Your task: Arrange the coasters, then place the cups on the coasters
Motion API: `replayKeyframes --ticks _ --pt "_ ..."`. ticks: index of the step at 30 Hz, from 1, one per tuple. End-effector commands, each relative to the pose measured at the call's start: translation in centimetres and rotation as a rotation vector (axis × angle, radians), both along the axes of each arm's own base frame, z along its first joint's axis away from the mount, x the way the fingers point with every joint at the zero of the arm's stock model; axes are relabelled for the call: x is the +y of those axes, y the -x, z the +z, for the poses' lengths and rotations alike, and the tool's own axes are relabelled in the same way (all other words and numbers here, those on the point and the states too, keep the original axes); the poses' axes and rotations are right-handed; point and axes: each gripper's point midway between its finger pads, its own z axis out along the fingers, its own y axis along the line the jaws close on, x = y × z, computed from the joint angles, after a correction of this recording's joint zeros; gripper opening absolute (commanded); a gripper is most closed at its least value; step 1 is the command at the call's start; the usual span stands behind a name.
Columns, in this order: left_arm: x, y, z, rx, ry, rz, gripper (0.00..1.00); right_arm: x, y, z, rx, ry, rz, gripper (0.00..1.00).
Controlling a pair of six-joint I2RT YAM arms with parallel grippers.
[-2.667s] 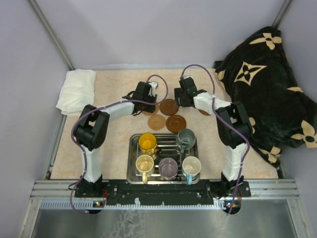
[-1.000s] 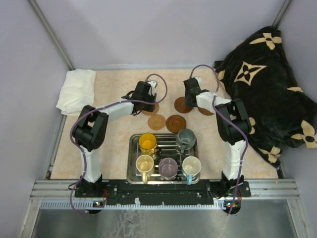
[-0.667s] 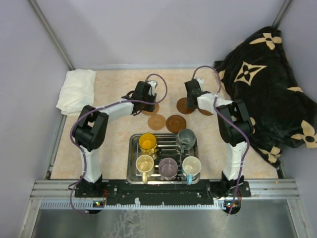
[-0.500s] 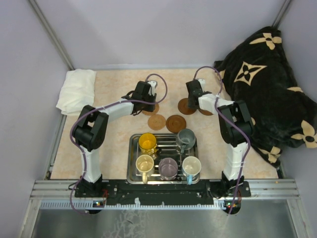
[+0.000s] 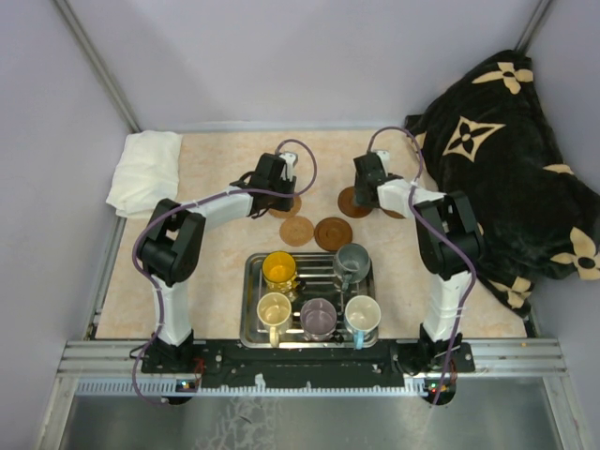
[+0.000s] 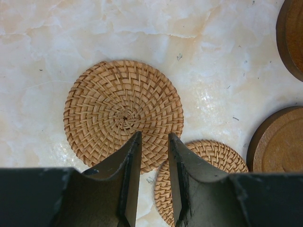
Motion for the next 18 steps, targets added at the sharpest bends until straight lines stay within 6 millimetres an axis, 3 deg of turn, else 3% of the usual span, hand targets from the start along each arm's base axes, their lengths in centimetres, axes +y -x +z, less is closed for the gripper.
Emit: replayKeyframes --ticks 1,6,10,15,18 --pt "-0.8 -0.5 1.7 -0.043 0.027 -0.009 0.36 -2.1 2.8 -0.4 0.097 0.102 0.018 0.56" --pt "-1.0 -0.7 2.0 -0.048 0.03 -0.013 0.35 -0.5 0.2 3.5 0.007 0.078 0.045 0.58" --pt "-1.0 -0.8 2.0 -0.051 0.031 -0.008 0.35 1.2 -0.6 5.8 -0.043 0.096 0.094 0.59" --pt "-0.9 -0.7 1.7 -0.045 0.028 -0.009 0.35 3.9 -0.5 8.7 -0.081 0.106 0.175 0.59" --pt "-0.7 -0.6 1.8 -0.045 0.028 -0.004 0.36 5.4 0.6 9.3 -0.067 0.07 0.232 0.49"
